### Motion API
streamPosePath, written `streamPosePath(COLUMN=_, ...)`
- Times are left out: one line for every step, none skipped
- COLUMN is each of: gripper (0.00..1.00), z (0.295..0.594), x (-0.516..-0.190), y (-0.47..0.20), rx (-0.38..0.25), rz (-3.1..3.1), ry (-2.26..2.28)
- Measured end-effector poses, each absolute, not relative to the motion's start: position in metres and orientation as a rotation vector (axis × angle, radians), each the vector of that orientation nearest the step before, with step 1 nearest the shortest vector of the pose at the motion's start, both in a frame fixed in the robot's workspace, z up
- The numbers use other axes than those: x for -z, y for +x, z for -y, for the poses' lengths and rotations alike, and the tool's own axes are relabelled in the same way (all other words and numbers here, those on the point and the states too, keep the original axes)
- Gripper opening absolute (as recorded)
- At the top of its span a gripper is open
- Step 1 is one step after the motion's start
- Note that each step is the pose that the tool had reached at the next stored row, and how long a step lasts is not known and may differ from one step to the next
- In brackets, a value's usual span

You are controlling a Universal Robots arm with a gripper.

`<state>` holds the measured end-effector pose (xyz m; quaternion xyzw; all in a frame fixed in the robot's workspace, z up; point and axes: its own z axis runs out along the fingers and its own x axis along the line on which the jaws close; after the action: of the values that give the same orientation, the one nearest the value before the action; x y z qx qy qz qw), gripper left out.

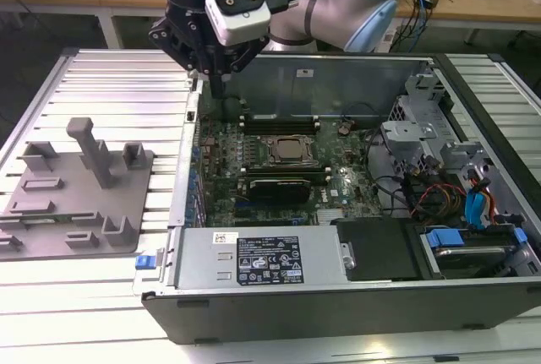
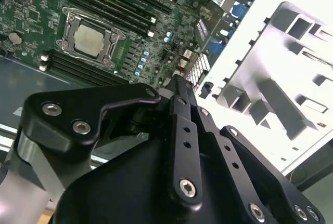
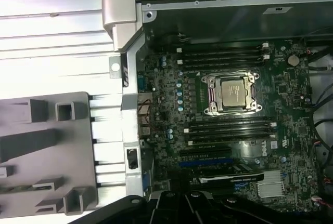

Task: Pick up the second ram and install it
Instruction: 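Reach for the second ram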

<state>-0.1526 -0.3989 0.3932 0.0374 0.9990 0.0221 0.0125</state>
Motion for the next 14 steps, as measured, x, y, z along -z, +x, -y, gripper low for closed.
streamPosePath(gripper=0.08, z=0.399, x=-0.393, y=-0.156, rx=-0.069, rz=-3.114, ry=0.116)
streamPosePath(gripper=0.08, z=0.399, x=-0.393, y=-0.159, rx=-0.069, rz=-3.113, ry=0.117)
streamPosePath(gripper=0.08, z=0.399, x=-0.393, y=-0.162, rx=-0.069, rz=-3.113, ry=0.117)
streamPosePath(gripper=0.08, z=0.399, x=-0.393, y=-0.165, rx=-0.069, rz=-3.113, ry=0.117)
streamPosePath(gripper=0.08, z=0.399, x=-0.393, y=-0.166, rx=-0.069, rz=-3.113, ry=0.117)
streamPosePath(gripper=0.08, z=0.399, x=-0.393, y=-0.168, rx=-0.069, rz=-3.113, ry=0.117)
streamPosePath(gripper=0.08, z=0.399, x=-0.393, y=-0.171, rx=-0.069, rz=-3.113, ry=0.117)
streamPosePath(gripper=0.08, z=0.399, x=-0.393, y=-0.174, rx=-0.069, rz=-3.113, ry=0.117)
streamPosePath(gripper=0.08, z=0.399, x=-0.393, y=-0.177, rx=-0.069, rz=-3.113, ry=0.117)
streamPosePath(gripper=0.08, z=0.399, x=-0.393, y=-0.181, rx=-0.069, rz=-3.113, ry=0.117)
streamPosePath(gripper=0.08, z=0.399, x=-0.393, y=-0.183, rx=-0.069, rz=-3.113, ry=0.117)
streamPosePath(gripper=0.08, z=0.399, x=-0.393, y=-0.187, rx=-0.069, rz=-3.113, ry=0.116)
streamPosePath(gripper=0.08, z=0.399, x=-0.393, y=-0.191, rx=-0.069, rz=-3.113, ry=0.117)
streamPosePath(gripper=0.08, z=0.399, x=-0.393, y=-0.194, rx=-0.069, rz=-3.113, ry=0.117)
